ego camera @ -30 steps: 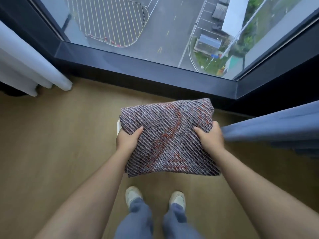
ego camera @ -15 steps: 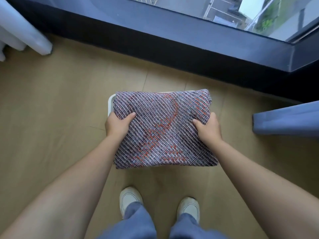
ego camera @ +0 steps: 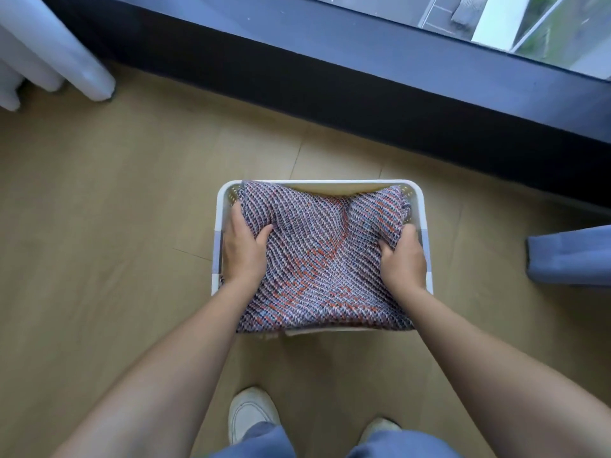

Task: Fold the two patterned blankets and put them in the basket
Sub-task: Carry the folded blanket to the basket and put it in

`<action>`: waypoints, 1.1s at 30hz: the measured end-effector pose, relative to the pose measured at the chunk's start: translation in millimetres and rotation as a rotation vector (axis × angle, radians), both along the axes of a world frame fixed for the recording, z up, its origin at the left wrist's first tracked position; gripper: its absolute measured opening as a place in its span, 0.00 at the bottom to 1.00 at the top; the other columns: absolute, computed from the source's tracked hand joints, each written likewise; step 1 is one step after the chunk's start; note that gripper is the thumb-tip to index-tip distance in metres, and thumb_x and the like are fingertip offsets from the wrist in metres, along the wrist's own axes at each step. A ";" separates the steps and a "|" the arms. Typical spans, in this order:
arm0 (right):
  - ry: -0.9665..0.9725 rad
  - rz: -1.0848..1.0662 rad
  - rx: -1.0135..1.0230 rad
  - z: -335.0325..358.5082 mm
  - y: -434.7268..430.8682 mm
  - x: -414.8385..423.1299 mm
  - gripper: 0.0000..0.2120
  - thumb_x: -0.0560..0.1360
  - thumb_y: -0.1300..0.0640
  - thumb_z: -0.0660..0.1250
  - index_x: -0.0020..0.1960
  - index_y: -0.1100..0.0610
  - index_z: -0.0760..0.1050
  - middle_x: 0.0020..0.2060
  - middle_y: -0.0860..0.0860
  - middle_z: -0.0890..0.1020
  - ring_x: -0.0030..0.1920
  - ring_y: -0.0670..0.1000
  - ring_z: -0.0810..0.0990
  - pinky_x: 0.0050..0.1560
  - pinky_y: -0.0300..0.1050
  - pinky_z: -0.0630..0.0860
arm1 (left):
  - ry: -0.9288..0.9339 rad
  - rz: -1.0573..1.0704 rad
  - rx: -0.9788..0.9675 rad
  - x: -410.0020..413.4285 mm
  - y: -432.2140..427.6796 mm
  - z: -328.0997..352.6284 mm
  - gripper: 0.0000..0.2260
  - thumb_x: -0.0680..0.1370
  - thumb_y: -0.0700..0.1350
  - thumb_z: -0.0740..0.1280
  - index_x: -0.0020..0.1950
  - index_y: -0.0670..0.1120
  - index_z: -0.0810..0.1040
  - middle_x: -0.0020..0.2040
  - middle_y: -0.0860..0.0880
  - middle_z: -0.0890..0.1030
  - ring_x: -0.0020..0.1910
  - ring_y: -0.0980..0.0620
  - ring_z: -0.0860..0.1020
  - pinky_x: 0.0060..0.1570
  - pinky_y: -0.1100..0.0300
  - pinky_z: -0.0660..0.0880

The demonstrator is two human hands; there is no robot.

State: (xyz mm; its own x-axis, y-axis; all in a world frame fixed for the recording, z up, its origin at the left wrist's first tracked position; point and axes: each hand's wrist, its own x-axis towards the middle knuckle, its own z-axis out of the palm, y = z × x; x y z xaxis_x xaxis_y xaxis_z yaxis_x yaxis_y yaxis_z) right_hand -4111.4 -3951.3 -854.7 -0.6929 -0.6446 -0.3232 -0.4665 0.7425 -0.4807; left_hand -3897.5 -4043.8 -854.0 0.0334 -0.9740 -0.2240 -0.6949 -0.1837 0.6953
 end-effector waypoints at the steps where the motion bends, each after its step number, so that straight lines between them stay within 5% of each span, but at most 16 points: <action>1: 0.019 0.018 -0.013 -4.2 0.7 0.7 0.08 0.76 0.57 0.62 0.48 0.60 0.65 0.49 0.61 0.77 0.50 0.62 0.75 0.47 0.55 0.74 | -0.012 -0.015 -0.027 0.9 0.5 -3.3 0.27 0.76 0.46 0.67 0.72 0.45 0.59 0.67 0.44 0.71 0.65 0.45 0.70 0.64 0.53 0.67; 8: 0.169 0.068 -0.028 -39.9 -1.8 3.9 0.09 0.76 0.57 0.63 0.45 0.58 0.63 0.44 0.60 0.76 0.46 0.60 0.74 0.40 0.51 0.69 | -0.142 -0.108 -0.073 5.5 -0.7 -40.7 0.33 0.78 0.47 0.64 0.76 0.46 0.48 0.68 0.38 0.66 0.66 0.41 0.67 0.63 0.49 0.67; 11: 0.212 0.133 -0.013 -52.2 -5.1 4.5 0.10 0.75 0.58 0.65 0.49 0.61 0.66 0.49 0.61 0.75 0.51 0.61 0.72 0.48 0.54 0.69 | -0.232 -0.125 -0.033 7.2 -2.5 -54.5 0.35 0.78 0.46 0.62 0.76 0.46 0.41 0.67 0.36 0.64 0.63 0.39 0.68 0.61 0.47 0.68; 13: 0.266 0.228 0.049 -56.4 -5.5 4.1 0.20 0.75 0.55 0.65 0.61 0.64 0.64 0.60 0.63 0.70 0.61 0.63 0.68 0.60 0.54 0.65 | -0.351 -0.186 0.002 7.3 -4.9 -59.1 0.37 0.79 0.46 0.61 0.76 0.44 0.37 0.71 0.36 0.58 0.67 0.38 0.63 0.66 0.47 0.64; 16: 0.372 0.491 0.218 -57.6 0.6 4.0 0.44 0.75 0.43 0.61 0.75 0.62 0.38 0.75 0.62 0.48 0.74 0.61 0.48 0.74 0.52 0.45 | -0.573 -0.414 0.042 4.2 -1.8 -57.0 0.38 0.79 0.57 0.56 0.74 0.47 0.31 0.75 0.39 0.35 0.75 0.39 0.40 0.72 0.47 0.42; 19: 0.387 0.712 0.286 -52.5 10.2 5.8 0.51 0.67 0.25 0.48 0.68 0.53 0.20 0.72 0.57 0.30 0.74 0.58 0.32 0.70 0.53 0.33 | -0.624 -0.735 0.091 0.2 12.7 -49.3 0.42 0.68 0.75 0.43 0.70 0.55 0.27 0.71 0.42 0.26 0.70 0.42 0.27 0.66 0.45 0.30; 22: 0.229 0.870 0.403 -49.3 14.8 6.3 0.53 0.53 0.16 0.38 0.63 0.42 0.17 0.71 0.57 0.28 0.72 0.57 0.28 0.71 0.59 0.34 | -0.598 -1.024 0.214 11.9 28.4 -46.3 0.48 0.55 0.83 0.41 0.66 0.62 0.24 0.70 0.43 0.25 0.67 0.44 0.23 0.65 0.42 0.28; 26: 0.173 0.934 0.504 -60.8 14.4 2.9 0.58 0.48 0.15 0.43 0.62 0.41 0.16 0.70 0.57 0.26 0.72 0.61 0.28 0.70 0.65 0.36 | -0.743 -1.088 0.298 24.1 32.8 -63.0 0.52 0.52 0.83 0.44 0.65 0.62 0.22 0.69 0.41 0.24 0.70 0.39 0.26 0.67 0.36 0.32; 33: 0.299 0.915 0.582 -97.4 4.2 9.4 0.61 0.54 0.18 0.55 0.58 0.44 0.11 0.65 0.58 0.22 0.72 0.65 0.29 0.68 0.71 0.40 | -0.823 -0.959 0.205 11.6 36.0 -104.1 0.55 0.53 0.83 0.49 0.60 0.59 0.15 0.68 0.42 0.22 0.72 0.36 0.30 0.65 0.31 0.36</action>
